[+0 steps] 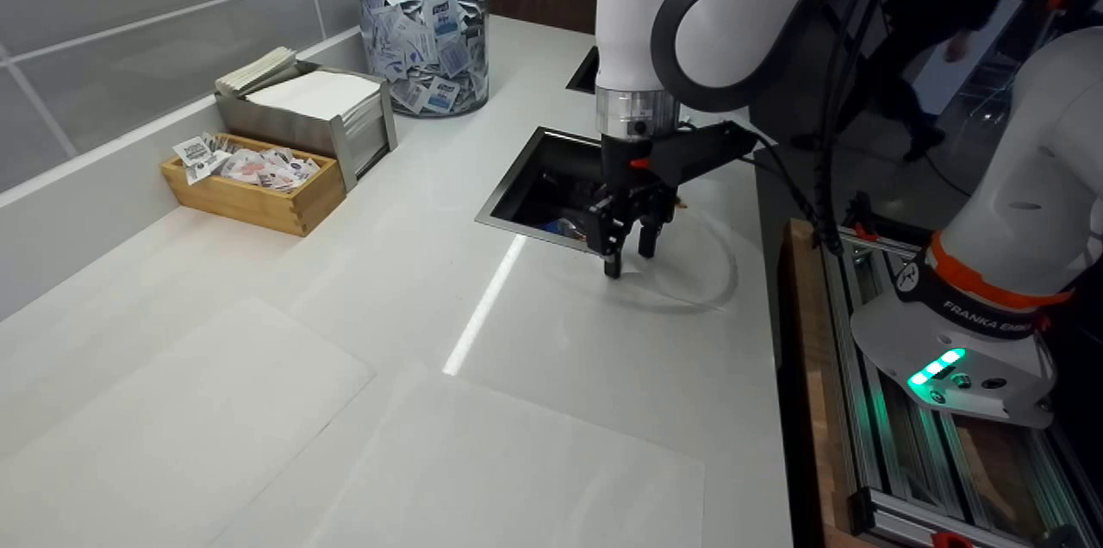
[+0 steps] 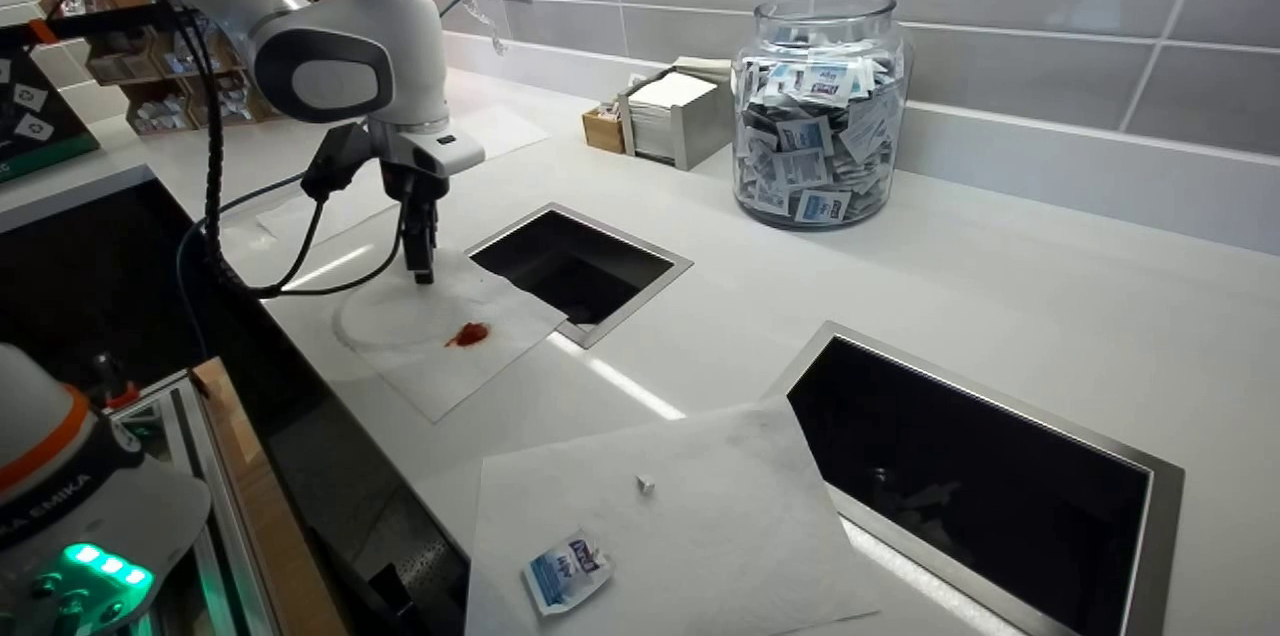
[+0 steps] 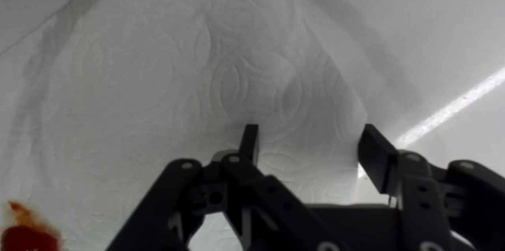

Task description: Fold the white tissue on the left in half from left to right, pick up the folded tissue and put it in the left bin

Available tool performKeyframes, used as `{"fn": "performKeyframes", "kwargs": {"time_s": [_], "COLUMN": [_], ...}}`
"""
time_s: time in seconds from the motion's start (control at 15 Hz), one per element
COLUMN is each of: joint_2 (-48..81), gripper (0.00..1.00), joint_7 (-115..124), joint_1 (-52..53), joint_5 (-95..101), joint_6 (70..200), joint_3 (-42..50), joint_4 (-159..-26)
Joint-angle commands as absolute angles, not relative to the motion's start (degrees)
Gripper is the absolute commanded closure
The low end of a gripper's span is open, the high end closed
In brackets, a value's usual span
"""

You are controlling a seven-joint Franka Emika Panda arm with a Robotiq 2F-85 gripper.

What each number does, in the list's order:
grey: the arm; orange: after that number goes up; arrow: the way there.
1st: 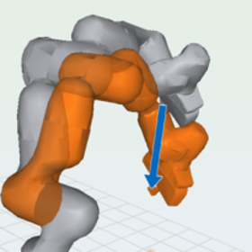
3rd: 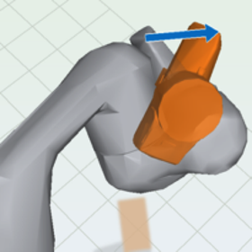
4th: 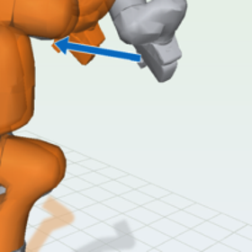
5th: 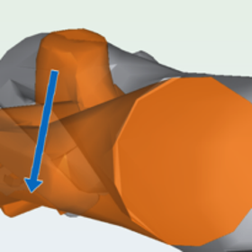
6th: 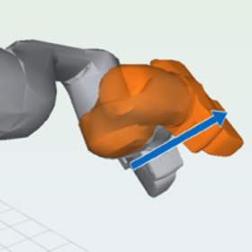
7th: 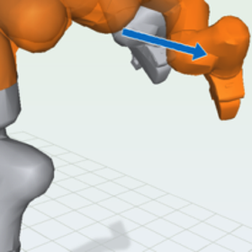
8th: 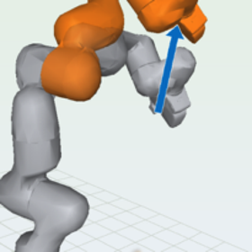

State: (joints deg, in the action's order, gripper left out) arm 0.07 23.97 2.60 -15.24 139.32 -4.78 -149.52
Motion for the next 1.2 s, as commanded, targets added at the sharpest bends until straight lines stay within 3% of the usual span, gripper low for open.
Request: {"fn": "performKeyframes", "kwargs": {"time_s": [0.0,0.13,0.33,1.13], "joint_2": [-0.19,-0.46,-0.58,-10.35], "gripper": [0.65,0.83,1.00,1.00], "joint_7": [24.52,24.55,24.08,22.73], "joint_1": [3.53,3.69,3.99,4.37], "joint_5": [-16.09,-16.12,-16.48,-20.35], "joint_6": [140.45,140.41,140.48,143.15], "joint_3": [-4.87,-5.00,-5.14,-5.11], "joint_4": [-149.91,-149.71,-149.40,-155.87]}}
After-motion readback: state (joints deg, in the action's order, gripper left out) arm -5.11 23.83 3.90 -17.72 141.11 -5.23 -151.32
